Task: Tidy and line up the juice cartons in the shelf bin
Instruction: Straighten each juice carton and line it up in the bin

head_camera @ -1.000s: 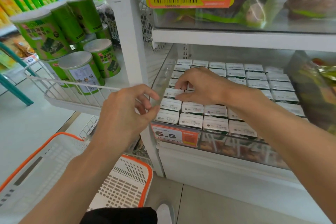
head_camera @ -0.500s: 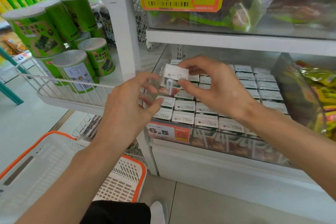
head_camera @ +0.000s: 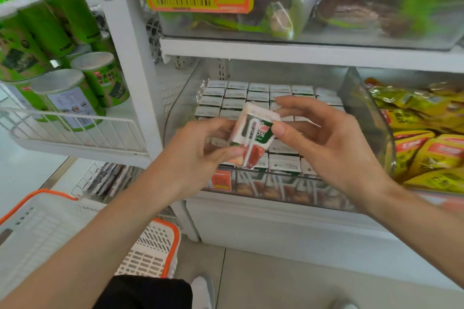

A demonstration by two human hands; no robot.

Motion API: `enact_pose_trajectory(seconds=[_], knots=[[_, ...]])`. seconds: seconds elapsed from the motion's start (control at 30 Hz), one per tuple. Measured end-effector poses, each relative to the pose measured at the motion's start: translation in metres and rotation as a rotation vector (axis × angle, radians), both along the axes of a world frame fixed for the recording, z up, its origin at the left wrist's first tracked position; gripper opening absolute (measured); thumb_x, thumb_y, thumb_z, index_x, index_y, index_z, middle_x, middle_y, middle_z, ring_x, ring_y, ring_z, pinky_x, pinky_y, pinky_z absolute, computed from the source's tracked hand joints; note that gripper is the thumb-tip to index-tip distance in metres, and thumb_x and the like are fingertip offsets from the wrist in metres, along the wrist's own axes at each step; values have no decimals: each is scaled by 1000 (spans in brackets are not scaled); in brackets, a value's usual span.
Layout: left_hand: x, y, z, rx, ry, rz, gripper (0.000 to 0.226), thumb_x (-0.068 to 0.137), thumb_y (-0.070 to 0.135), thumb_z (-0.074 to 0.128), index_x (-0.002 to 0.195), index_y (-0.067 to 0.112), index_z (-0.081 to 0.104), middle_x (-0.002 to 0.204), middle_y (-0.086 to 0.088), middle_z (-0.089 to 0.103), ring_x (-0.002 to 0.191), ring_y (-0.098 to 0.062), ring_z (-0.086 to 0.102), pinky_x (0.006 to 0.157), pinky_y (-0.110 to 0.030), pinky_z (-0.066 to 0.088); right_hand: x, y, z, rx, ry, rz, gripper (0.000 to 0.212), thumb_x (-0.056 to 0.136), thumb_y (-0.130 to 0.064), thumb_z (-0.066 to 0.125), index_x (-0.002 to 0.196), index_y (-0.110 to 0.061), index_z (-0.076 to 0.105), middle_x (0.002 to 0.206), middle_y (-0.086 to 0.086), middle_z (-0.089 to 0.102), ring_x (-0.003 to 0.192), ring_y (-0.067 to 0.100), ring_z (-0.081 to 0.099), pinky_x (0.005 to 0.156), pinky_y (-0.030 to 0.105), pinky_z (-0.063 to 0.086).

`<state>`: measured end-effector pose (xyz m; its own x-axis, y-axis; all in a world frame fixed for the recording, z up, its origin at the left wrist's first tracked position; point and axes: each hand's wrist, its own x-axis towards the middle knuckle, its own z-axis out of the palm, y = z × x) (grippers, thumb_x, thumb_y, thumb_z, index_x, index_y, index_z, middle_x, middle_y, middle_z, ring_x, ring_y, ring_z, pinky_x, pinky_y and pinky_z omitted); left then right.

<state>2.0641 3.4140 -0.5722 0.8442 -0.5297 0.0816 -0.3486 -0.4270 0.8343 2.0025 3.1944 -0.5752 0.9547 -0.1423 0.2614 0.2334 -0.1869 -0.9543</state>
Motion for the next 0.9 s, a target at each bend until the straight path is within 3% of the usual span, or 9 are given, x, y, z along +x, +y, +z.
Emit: enact_pose_trajectory(seconds=[0.07, 0.17, 0.23, 0.5, 0.7, 0.9], knots=[[0, -5, -2, -50, 49, -19, 28, 96, 21, 71, 117, 40, 71, 110, 23, 76, 109, 13, 65, 90, -8, 53, -2, -5, -1, 45, 23, 7, 46, 76, -30, 79, 120, -17, 71, 105, 3, 80, 95, 10, 79, 83, 16, 59], [-2, -13, -3, -175, 154, -13, 27, 97, 21, 69, 123, 26, 74, 112, 12, 79, 110, -1, 71, 87, -20, 61, -6, -7, -7, 62, 42, 16, 41, 76, -24, 82, 113, -11, 73, 100, 3, 82, 92, 13, 79, 84, 19, 61], [-3, -16, -3, -197, 158, -3, 28, 97, 24, 69, 124, 27, 74, 112, 11, 79, 108, -4, 73, 86, -26, 63, -7, -7, -12, 68, 53, -3, 35, 77, -22, 82, 109, -10, 75, 101, 6, 81, 94, 18, 80, 86, 23, 62], [-4, -15, -5, -151, 99, -90, 31, 95, 34, 65, 125, 37, 71, 116, 22, 77, 112, 3, 70, 99, -20, 54, -4, -3, -15, 153, 58, -36, 31, 81, -19, 84, 110, -11, 74, 103, 0, 82, 93, 15, 80, 82, 20, 61], [-2, -16, -10, -130, 84, -73, 34, 103, 29, 50, 131, 26, 69, 116, 14, 78, 108, -5, 73, 87, -26, 62, -4, -2, -12, 141, 67, -64, 30, 81, -17, 86, 109, -13, 76, 102, -1, 82, 90, 15, 80, 80, 21, 62], [-2, -15, -13, -51, 16, -93, 34, 109, 24, 43, 130, 24, 71, 119, 16, 76, 109, -3, 71, 88, -24, 60, -6, -2, -17, 154, 82, -77, 26, 83, -13, 85, 108, -11, 78, 103, -2, 82, 91, 15, 81, 81, 21, 62]])
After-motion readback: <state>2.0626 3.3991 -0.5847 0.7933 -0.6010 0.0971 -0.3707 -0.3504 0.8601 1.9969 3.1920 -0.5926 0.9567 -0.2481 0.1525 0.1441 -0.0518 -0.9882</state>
